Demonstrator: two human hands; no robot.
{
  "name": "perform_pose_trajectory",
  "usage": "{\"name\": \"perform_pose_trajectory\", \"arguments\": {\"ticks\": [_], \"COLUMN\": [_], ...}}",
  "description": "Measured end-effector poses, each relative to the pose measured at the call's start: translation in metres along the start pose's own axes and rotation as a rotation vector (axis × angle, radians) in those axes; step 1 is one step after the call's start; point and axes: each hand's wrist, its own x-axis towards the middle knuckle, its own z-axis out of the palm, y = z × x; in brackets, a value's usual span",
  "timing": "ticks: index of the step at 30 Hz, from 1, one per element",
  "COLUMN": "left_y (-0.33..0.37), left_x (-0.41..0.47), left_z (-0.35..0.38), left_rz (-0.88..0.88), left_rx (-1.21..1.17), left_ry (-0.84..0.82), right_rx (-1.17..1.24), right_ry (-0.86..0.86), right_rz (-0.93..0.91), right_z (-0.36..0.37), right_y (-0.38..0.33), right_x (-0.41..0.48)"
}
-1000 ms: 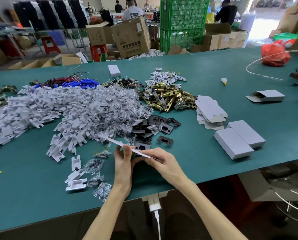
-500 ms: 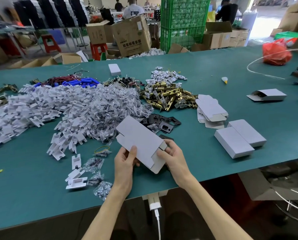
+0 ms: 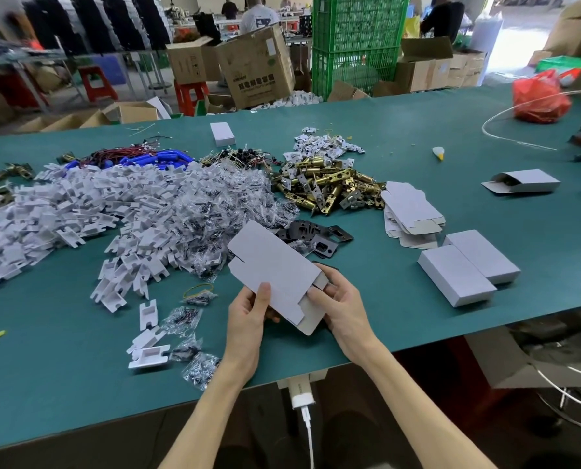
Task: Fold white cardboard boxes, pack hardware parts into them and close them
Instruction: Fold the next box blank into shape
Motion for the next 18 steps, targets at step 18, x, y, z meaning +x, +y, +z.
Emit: {"name": "perform_pose_trajectory", "arguments": {"ticks": [18], "left_y": [0.0059], "left_x": [-0.0017], "left_z": [-0.0008], "left_rz": [-0.049], "left_rx": [-0.007], "left_ry": [-0.019], "right_rx": [-0.063], "right_ry": [0.020], "right_rz": [-0.015], "right_z": [0.0009], "right_y": [0.0030], "right_x": [0.0020]}}
